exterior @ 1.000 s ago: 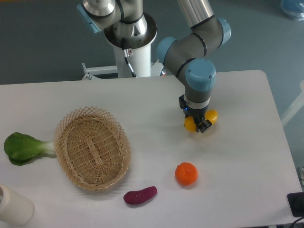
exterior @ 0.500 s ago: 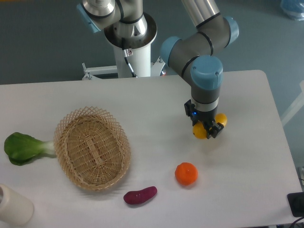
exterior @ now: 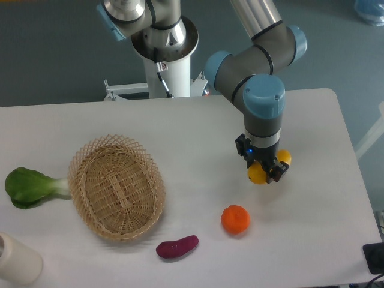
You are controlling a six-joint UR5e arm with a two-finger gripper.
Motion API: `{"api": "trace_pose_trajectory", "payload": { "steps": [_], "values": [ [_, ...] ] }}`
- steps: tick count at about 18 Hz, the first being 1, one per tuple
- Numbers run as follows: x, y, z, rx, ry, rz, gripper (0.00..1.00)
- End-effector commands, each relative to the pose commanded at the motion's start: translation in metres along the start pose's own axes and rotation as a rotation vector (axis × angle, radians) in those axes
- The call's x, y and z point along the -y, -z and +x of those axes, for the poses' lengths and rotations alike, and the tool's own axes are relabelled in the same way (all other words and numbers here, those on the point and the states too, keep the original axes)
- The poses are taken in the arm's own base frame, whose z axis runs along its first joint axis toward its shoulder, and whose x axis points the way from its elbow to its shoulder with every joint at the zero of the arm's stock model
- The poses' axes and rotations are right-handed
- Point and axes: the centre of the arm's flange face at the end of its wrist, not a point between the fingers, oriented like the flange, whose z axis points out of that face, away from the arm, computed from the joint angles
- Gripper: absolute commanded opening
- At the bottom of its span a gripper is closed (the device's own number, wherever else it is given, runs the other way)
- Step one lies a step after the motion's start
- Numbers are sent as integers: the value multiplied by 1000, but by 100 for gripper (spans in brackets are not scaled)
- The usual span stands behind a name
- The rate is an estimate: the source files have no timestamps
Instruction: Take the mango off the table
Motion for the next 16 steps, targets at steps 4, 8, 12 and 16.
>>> {"api": "trace_pose_trajectory", "payload": {
  "steps": [4, 8, 12, 16],
  "values": [
    [0, 2, -2, 5, 2, -1, 57],
    [0, 1, -2, 3, 0, 0, 57],
    [1, 0, -1, 1, 2, 5, 57],
    [3, 2, -1, 0, 15, 25, 57]
  ]
}}
